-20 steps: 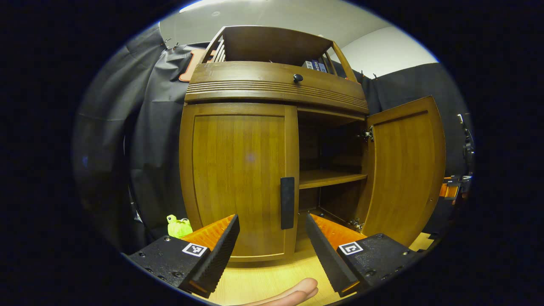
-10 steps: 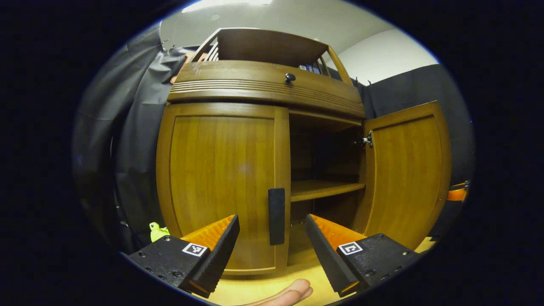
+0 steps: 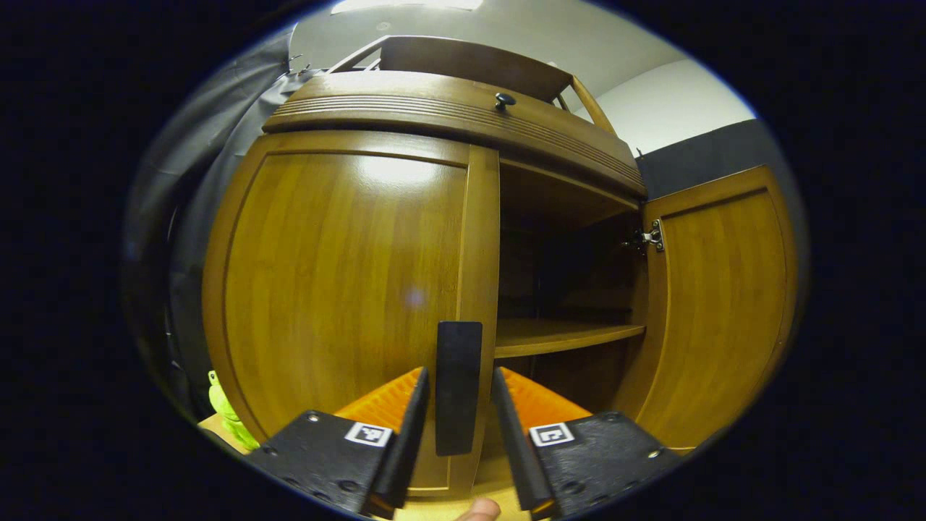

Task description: Open the right door of the double-door shoe cabinet with the right hand, and open the left door with the left hand.

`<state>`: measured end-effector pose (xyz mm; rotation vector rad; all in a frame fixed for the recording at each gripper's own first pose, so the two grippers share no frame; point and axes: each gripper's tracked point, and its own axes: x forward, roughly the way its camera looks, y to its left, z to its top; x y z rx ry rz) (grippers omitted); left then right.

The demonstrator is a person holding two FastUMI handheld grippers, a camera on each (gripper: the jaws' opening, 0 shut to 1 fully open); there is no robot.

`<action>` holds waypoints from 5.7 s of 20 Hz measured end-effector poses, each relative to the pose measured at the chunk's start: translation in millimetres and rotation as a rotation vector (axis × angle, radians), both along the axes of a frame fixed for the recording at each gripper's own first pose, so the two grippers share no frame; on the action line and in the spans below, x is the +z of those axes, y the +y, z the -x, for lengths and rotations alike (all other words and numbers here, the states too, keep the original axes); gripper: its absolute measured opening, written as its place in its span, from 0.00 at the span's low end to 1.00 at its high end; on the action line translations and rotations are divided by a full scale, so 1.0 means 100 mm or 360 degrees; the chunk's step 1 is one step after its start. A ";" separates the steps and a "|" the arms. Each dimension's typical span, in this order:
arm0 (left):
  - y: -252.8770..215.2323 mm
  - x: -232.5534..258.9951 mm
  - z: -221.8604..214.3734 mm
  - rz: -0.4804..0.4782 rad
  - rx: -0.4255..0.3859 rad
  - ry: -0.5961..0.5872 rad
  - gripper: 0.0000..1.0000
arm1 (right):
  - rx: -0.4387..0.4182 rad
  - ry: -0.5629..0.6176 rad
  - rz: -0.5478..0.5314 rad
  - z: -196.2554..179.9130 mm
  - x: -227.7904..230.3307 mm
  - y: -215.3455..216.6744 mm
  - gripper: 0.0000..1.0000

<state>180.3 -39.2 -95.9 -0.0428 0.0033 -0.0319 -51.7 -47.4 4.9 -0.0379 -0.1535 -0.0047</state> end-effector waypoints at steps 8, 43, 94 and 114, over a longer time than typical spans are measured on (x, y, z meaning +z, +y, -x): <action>0.01 -0.03 -0.07 -0.0111 0.0044 0.0077 0.37 | -0.0007 -0.0034 0.0016 0.45 -0.17 0.60 0.97; 0.56 -0.07 1.85 -0.0188 -0.0082 0.0407 0.34 | 0.0073 -0.0011 -0.0189 1.09 -0.16 0.38 0.97; 2.53 0.47 3.17 -0.0097 0.0567 0.0229 0.79 | 0.0167 0.0256 -0.0042 0.70 -0.84 0.86 0.98; 1.15 1.01 3.09 -0.0167 0.0413 0.0113 0.91 | 0.0189 0.0214 -0.0078 0.31 -0.28 0.68 0.98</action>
